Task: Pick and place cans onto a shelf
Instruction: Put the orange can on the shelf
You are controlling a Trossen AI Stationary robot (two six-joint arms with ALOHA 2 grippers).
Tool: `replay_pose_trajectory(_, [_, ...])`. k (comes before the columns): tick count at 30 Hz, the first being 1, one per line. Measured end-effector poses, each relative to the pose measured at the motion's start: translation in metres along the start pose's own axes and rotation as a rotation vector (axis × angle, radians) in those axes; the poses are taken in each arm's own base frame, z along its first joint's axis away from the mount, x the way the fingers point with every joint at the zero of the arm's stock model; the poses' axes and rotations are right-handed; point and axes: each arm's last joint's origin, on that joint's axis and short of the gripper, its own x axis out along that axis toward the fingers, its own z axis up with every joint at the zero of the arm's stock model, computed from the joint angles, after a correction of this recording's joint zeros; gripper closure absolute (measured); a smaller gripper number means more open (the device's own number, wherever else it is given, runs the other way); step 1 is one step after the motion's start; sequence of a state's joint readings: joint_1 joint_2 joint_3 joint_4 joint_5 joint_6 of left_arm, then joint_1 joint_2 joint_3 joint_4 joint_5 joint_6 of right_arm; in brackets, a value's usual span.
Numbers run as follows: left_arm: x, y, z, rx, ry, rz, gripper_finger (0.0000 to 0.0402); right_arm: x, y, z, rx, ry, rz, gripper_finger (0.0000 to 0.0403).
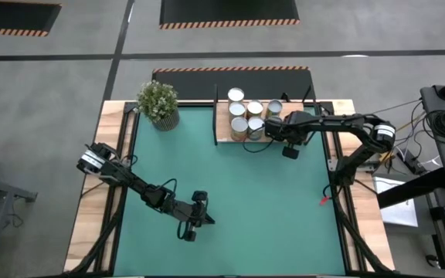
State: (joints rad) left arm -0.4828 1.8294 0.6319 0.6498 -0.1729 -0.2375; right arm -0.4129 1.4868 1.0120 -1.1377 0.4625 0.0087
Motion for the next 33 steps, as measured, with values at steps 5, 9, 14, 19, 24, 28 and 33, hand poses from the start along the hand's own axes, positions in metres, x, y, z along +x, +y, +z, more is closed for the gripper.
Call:
replay_pose_trajectory(5, [0.000,0.000,0.000,0.000,0.000,0.000,0.0402,-0.006,-0.003,0.003,0.003,-0.022,0.004,0.0394])
replay_pose_trajectory(9, [0.000,0.000,0.000,0.000,0.000,0.000,0.0402,-0.015,-0.007,0.005,0.008,-0.039,0.002,0.0394])
replay_pose_trajectory(14, [0.000,0.000,0.000,0.000,0.000,0.000,0.0402,-0.027,-0.013,0.007,0.013,-0.049,-0.001,0.0394])
replay_pose_trajectory(19, [0.000,0.000,0.000,0.000,0.000,0.000,0.0402,-0.045,-0.018,0.006,0.011,-0.055,0.006,0.0394])
replay_pose_trajectory(24, [0.000,0.000,0.000,0.000,0.001,0.000,0.0402,-0.065,-0.016,-0.006,0.012,-0.139,0.182,0.0394])
replay_pose_trajectory(28, [0.000,0.000,0.000,-0.007,0.001,-0.001,0.0402,-0.068,-0.013,-0.024,0.007,-0.172,0.343,0.0394])
replay_pose_trajectory(33, [0.000,-0.001,0.000,-0.007,0.000,-0.002,0.0402,-0.055,-0.007,-0.040,0.002,-0.148,0.356,0.0394])
